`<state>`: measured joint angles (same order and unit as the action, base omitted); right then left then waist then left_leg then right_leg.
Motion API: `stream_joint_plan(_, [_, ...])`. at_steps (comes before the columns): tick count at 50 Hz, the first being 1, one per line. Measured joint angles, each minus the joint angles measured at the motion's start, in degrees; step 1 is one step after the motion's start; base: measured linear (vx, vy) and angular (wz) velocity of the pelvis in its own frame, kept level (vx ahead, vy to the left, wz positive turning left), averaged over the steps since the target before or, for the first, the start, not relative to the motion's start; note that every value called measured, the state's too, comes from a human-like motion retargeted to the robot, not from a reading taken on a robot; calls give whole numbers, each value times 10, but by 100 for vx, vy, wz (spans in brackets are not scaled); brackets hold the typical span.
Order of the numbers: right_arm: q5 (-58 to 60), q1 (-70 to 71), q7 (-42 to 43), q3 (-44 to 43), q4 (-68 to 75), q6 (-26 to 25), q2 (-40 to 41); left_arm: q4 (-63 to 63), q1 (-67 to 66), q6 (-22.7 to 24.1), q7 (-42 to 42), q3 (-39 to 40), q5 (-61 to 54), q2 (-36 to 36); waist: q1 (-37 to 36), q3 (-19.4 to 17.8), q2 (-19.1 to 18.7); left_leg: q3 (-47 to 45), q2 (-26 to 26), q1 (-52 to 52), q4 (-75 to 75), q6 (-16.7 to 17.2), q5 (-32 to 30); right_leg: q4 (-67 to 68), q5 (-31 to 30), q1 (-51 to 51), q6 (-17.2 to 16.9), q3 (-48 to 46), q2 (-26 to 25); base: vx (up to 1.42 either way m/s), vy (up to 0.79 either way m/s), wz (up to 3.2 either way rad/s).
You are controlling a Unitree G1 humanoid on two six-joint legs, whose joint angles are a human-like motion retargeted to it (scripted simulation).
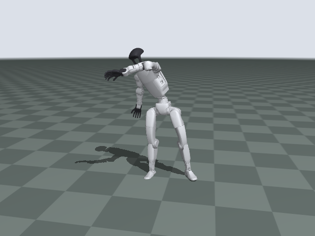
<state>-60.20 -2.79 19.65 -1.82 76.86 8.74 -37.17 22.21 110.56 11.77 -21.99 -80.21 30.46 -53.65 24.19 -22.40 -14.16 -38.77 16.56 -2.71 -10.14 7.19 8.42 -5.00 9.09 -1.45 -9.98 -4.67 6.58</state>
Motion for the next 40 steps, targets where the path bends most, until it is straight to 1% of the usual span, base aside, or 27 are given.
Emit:
stream_joint_plan(3, [26, -149, 1, -152, 43, -12, -66, 2, 4, 7, -1, 0, -7, 2, 22, -8, 5, -2, -2, -2, 4, -1, -2, 0, -1, -1, -7, -1, 1, 0, 0, 0])
stream_joint_plan(5, [48, -234, 13, -251, 74, -15, -102, 0, 0, 12, 3, 0, -10, -3, 39, -7, 15, -5, -4, -4, 7, -1, -3, 14, 4, -9, -23, 0, 3, 0, 0, 0])
stream_joint_plan(6, [64, -274, 23, -304, 89, -15, -116, -1, -3, 14, 6, 0, -12, -6, 44, -5, 19, -7, -1, -5, 10, 2, -5, 37, 12, -20, -39, 0, 0, 0, 0, 0])
stream_joint_plan(7, [75, -312, 36, -353, 102, -15, -130, -2, -5, 16, 8, 0, -14, -8, 51, -3, 22, -8, -1, -5, 12, 2, -6, 45, 15, -26, -43, 0, -1, 0, 0, 0])
stream_joint_plan(8, [77, -346, 52, -396, 112, -14, -143, -4, -3, 16, 6, 0, -18, -11, 59, -3, 20, -7, -4, -2, 14, -1, -7, 24, 7, -19, -23, 0, 1, 1, 6, 6])
stream_joint_plan(9, [82, -375, 69, -437, 120, -14, -151, -5, -2, 16, 6, 0, -21, -12, 65, -2, 19, -7, -6, 0, 15, -3, -8, 14, 2, -16, -17, -1, 2, 0, 7, 10])
stream_joint_plan(10, [88, -403, 87, -475, 128, -13, -158, -6, -1, 17, 8, 0, -23, -12, 69, -1, 20, -6, -7, 1, 17, -3, -9, 11, 0, -15, -19, -3, 3, 0, 0, 0])
stream_joint_plan(12, [95, -438, 116, -527, 135, -13, -159, -7, 5, 15, 13, 0, -27, -6, 71, -1, 17, -2, -9, 4, 20, -3, -10, 9, -2, -16, -21, -7, 4, -1, 1, 10])
stream_joint_plan(15, [81, -446, 135, -542, 134, -15, -142, -6, 22, 8, 20, 0, -29, 19, 62, -4, 7, 11, -12, 13, 22, -3, -12, 4, -4, -14, -24, -19, 8, -2, 2, 34])
stream_joint_plan(18, [61, -392, 134, -477, 132, -8, -113, 2, 48, -2, 28, 0, -22, 61, 40, -9, -6, 31, -15, 24, 18, -2, -13, 0, -3, -8, -20, -37, 13, -3, 1, 52])
stream_joint_plan(20, [58, -319, 140, -402, 138, 4, -86, 13, 62, -7, 41, 0, -12, 100, 13, -11, -9, 45, -12, 29, 12, 6, -12, 51, 21, -25, -50, -48, 16, -4, -2, 55])
stream_joint_plan(21, [36, -269, 150, -351, 137, 9, -77, 17, 70, -12, 39, 0, -12, 116, 5, -10, -19, 55, -15, 36, 9, 3, -12, 24, 12, -12, -23, -55, 17, -4, 5, 69])
stream_joint_plan(22, [15, -216, 159, -301, 135, 14, -67, 20, 76, -16, 38, 0, -11, 132, -4, -9, -27, 64, -17, 42, 6, 2, -12, 6, 5, -1, -4, -62, 19, -5, 9, 74])
stream_joint_plan(25, [-41, -24, 183, -178, 113, 36, -29, 21, 78, -22, 41, 0, -12, 164, -35, 0, -47, 85, -16, 50, -4, 9, -11, 10, 10, 7, 14, -76, 20, -4, 3, 56])
stream_joint_plan(28, [-66, 198, 187, -92, 62, 54, 27, 8, 78, -21, 47, 0, -18, 170, -66, 17, -71, 98, -11, 54, -11, 19, -9, 28, 20, 7, 29, -83, 19, -4, 2, 35])
stream_joint_plan(32, [-87, 488, 163, 3, -27, 60, 139, -20, 80, -26, 64, 0, -54, 155, -112, 46, -97, 106, -5, 54, -18, 27, -6, 52, 32, 4, 42, -85, 17, -1, 0, 5])
stream_joint_plan(35, [-112, 668, 151, 65, -99, 77, 235, -48, 81, -36, 72, 0, -100, 129, -139, 77, -102, 113, -3, 54, -21, 25, -4, 63, 36, 6, 48, -89, 16, 2, 0, 15])
stream_joint_plan(37, [-122, 770, 147, 92, -148, 96, 274, -59, 90, -39, 68, 0, -125, 128, -164, 94, -98, 121, -4, 53, -20, 23, -4, 64, 38, 12, 47, -99, 18, 4, 1, 38])
stream_joint_plan(40, [-115, 903, 141, 110, -216, 122, 305, -67, 114, -43, 57, 0, -159, 129, -193, 119, -87, 139, -9, 54, -14, 25, -5, 64, 40, 24, 45, -118, 20, 6, 2, 56])
